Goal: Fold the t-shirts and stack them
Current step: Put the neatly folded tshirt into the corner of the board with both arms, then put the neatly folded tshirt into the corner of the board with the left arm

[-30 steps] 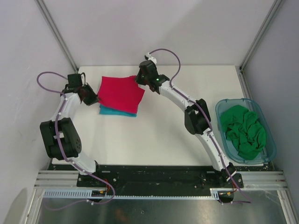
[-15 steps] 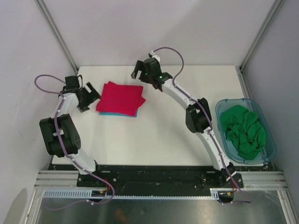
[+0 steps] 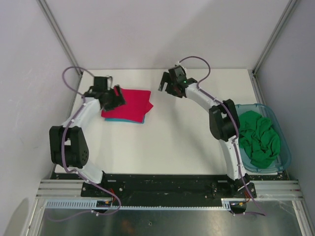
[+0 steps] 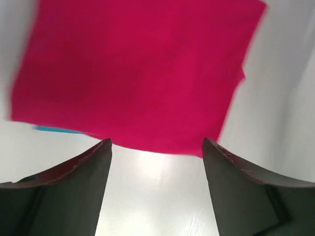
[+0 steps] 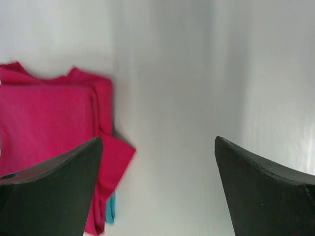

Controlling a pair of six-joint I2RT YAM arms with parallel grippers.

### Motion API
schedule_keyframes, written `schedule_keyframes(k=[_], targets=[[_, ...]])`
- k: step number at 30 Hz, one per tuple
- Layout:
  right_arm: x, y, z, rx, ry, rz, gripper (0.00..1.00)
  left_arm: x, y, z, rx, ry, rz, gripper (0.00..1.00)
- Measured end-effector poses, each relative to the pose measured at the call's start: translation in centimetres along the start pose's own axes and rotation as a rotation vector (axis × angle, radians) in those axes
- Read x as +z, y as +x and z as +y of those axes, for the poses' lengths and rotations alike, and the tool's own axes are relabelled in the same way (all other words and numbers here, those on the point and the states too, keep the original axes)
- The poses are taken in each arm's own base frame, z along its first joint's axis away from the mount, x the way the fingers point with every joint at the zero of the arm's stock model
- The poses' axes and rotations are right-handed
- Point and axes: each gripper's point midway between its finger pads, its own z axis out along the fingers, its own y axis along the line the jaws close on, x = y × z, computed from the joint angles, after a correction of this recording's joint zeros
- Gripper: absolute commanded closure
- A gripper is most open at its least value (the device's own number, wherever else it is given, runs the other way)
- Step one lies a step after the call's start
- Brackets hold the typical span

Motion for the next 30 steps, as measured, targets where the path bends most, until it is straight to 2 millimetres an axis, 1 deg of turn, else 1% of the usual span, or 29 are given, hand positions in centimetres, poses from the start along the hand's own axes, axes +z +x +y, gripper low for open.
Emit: schedule_keyframes(k=[3,5,6,8,10,12,14,16,20,23,26,30], targets=[[-2.5,0.9,-1.4,0.001,0.023,0.022,0.01,0.2,3.1,-4.4,0.107,0.074,0.052,0.29],[-4.0,0.9,-2.4,0.006,0.035,0.024,0.01,0.2,5.4,-6.7,0.165,0.112,0.091,0.31],[-4.8,0.8,-2.9,0.011,0.041,0.022,0.01,0.3,6.4,-7.7,0.189,0.126,0.108,0.33],[-6.2,0.7,-3.8,0.019,0.049,0.016,0.01,0.5,8.0,-9.0,0.212,0.14,0.136,0.34],[-7.2,0.6,-4.5,0.026,0.055,0.007,0.01,1.0,9.5,-9.8,0.207,0.134,0.163,0.34],[-8.1,0.8,-5.3,0.03,0.064,0.007,0.01,1.7,10.7,-9.8,0.172,0.104,0.183,0.34],[-8.7,1.3,-5.7,0.029,0.07,0.012,0.01,2.3,12.1,-9.1,0.106,0.045,0.196,0.34],[-9.2,1.8,-6.1,0.028,0.077,0.019,0.02,2.7,13.1,-8.5,0.046,-0.014,0.196,0.34],[-9.9,2.5,-6.7,0.026,0.087,0.03,0.02,3.8,14.4,-8.8,-0.056,-0.094,0.171,0.35],[-10.5,2.6,-6.8,0.025,0.088,0.03,0.02,4.9,15.4,-8.8,-0.119,-0.149,0.16,0.36],[-11.1,2.4,-6.8,0.023,0.083,0.022,0.02,6.0,16.1,-8.4,-0.188,-0.209,0.139,0.36],[-11.9,2.4,-6.9,0.02,0.081,0.016,0.02,6.5,15.6,-8.4,-0.289,-0.255,0.068,0.38]])
